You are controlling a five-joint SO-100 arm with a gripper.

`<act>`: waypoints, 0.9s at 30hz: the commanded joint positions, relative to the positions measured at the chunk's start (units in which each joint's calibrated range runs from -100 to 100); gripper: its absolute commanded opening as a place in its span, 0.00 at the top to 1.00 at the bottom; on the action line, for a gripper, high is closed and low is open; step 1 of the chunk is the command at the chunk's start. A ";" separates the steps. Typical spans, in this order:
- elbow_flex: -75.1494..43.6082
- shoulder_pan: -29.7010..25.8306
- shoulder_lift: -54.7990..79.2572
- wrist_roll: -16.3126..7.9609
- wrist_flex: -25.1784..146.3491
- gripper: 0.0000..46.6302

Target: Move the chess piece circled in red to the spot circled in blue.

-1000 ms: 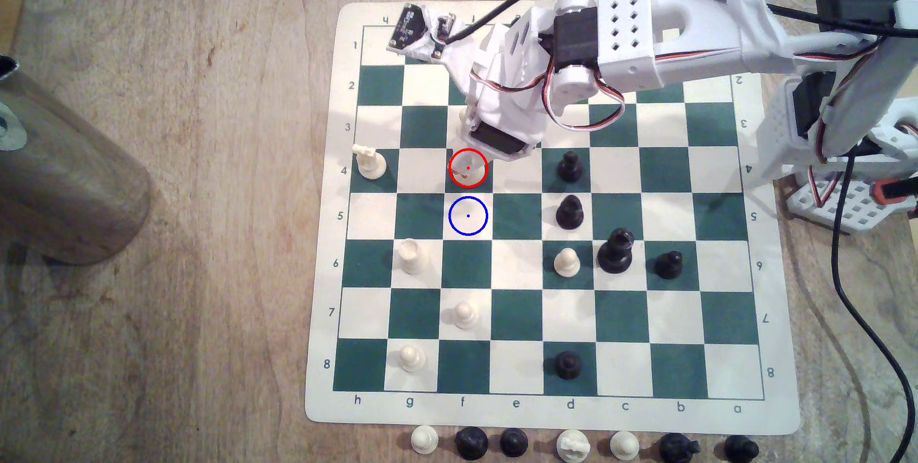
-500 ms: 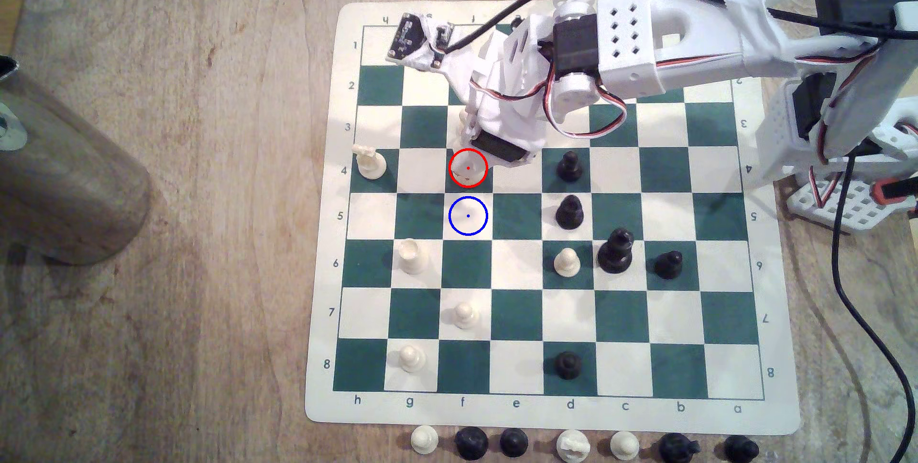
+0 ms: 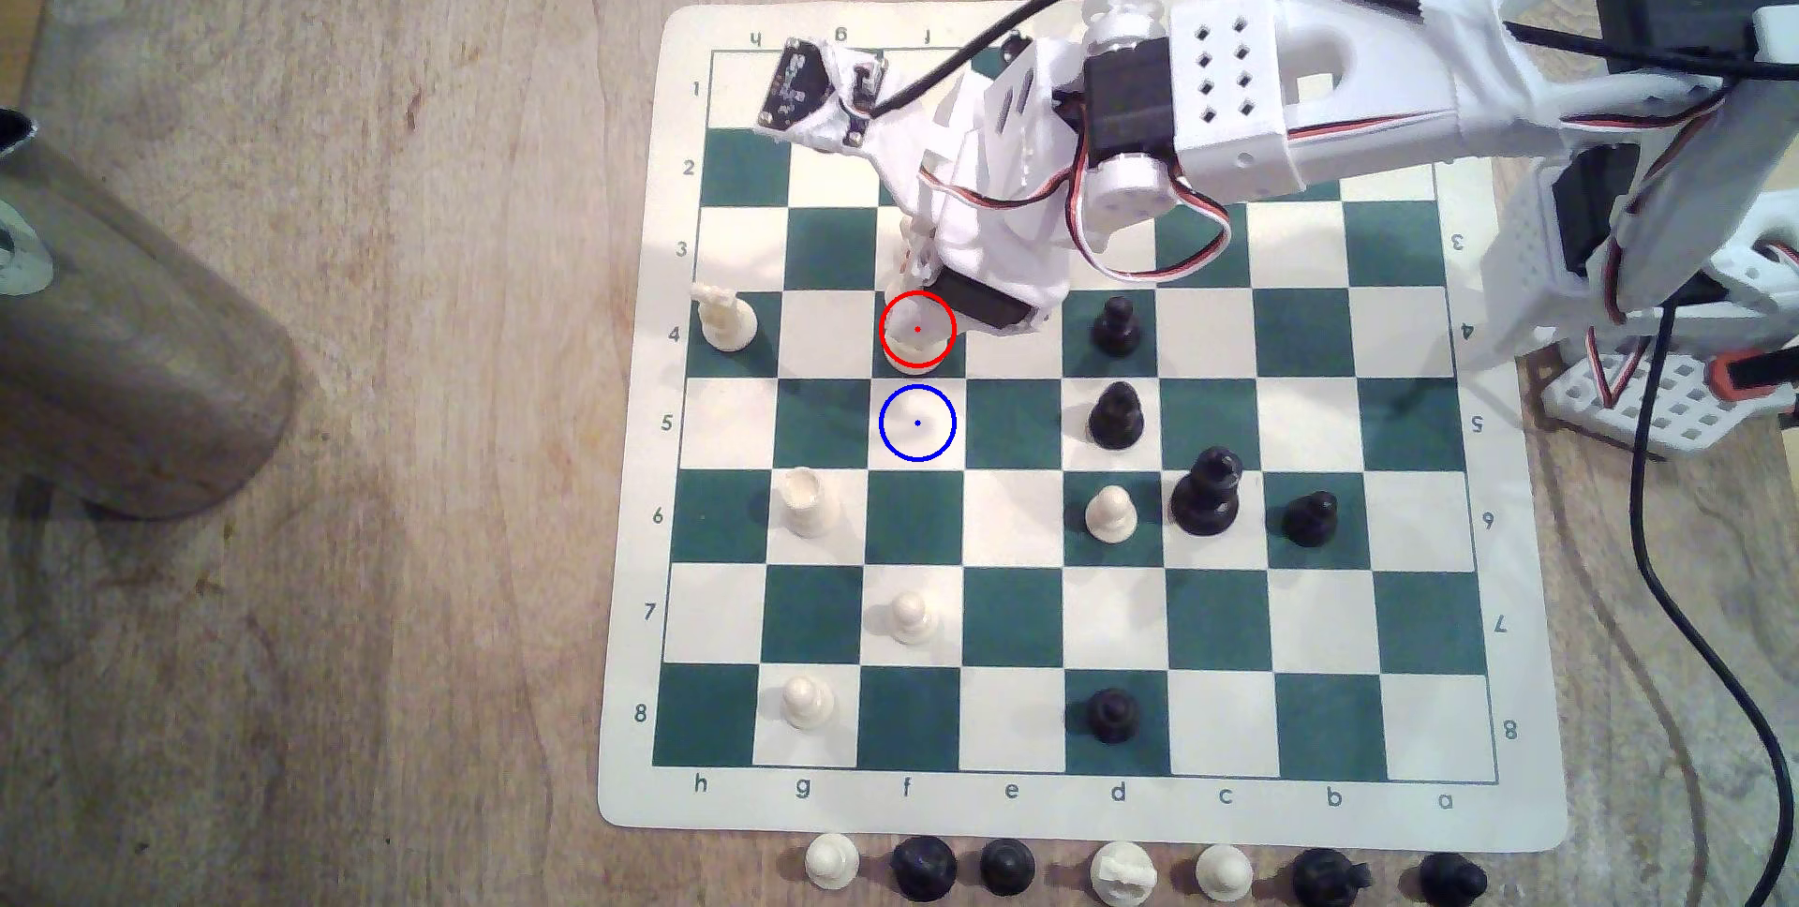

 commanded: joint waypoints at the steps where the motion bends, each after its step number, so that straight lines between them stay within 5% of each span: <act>1: -2.96 -0.21 -6.88 0.20 -0.19 0.99; 15: 0.94 -5.21 -21.48 0.39 3.82 0.99; 27: 1.03 -6.31 -13.84 0.15 -0.03 1.00</act>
